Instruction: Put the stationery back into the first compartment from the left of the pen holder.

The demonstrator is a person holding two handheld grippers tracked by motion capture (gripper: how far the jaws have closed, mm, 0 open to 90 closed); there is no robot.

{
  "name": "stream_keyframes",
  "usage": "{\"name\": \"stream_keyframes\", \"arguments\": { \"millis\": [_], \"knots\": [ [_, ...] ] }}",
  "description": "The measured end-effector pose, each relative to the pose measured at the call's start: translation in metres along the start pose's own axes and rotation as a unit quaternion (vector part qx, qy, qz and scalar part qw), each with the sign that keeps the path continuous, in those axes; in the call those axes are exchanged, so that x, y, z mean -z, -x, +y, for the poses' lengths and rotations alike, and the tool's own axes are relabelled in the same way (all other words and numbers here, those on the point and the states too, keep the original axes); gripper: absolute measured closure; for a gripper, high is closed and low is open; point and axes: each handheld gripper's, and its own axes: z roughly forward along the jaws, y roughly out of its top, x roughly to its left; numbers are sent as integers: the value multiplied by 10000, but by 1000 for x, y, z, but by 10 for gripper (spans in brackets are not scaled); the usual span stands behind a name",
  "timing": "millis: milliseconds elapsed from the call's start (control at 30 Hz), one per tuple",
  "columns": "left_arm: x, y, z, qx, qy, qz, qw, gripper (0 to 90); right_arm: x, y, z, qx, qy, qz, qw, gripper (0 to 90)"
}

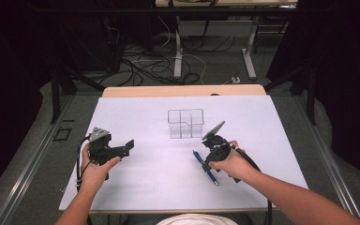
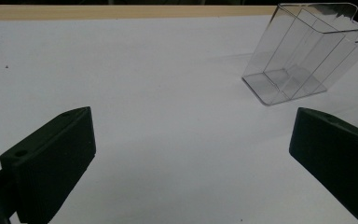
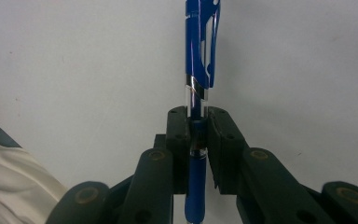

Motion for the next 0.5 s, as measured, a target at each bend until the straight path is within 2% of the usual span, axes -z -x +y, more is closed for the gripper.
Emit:
{"name": "stream_keyframes", "arguments": {
  "millis": [67,100,133,200,233,267,300,333,367,400,433,467,500],
  "knots": [
    [1,-1,0,-17,-3,11,10000,1,3,0,1,61,83,-62,9999,797],
    [1,-2,0,-16,2,15,10000,1,4,0,0,114,229,-49,9997,797],
    [1,-2,0,0,4,17,10000,1,4,-1,0,197,492,-31,9986,797],
    [1,-2,0,11,10,18,10000,1,8,-3,0,364,581,-130,9976,797],
    [1,-2,0,10,9,21,10000,1,11,-4,0,488,606,-196,9968,797],
    [1,-2,0,10,10,19,10000,1,11,-6,-1,583,850,-271,9943,797],
    [1,-2,0,-1,10,18,10000,1,17,-9,0,724,651,-444,9943,797],
    [1,-2,0,0,8,18,10000,1,21,-11,0,883,591,-502,9931,797],
    [1,-2,0,4,5,16,10000,1,13,-12,-3,876,1397,-370,9856,797],
    [1,-2,1,8,0,16,10000,1,15,-13,-3,1026,1514,-443,9821,797],
    [1,-2,1,15,0,15,10000,2,27,-16,-1,1174,876,-591,9874,797],
    [2,-3,1,19,-2,14,10000,3,23,-17,-3,1332,1410,-557,9794,797],
    [2,-3,2,27,17,16,10000,3,24,-19,-4,1454,1569,-593,9751,797]
  ]
}}
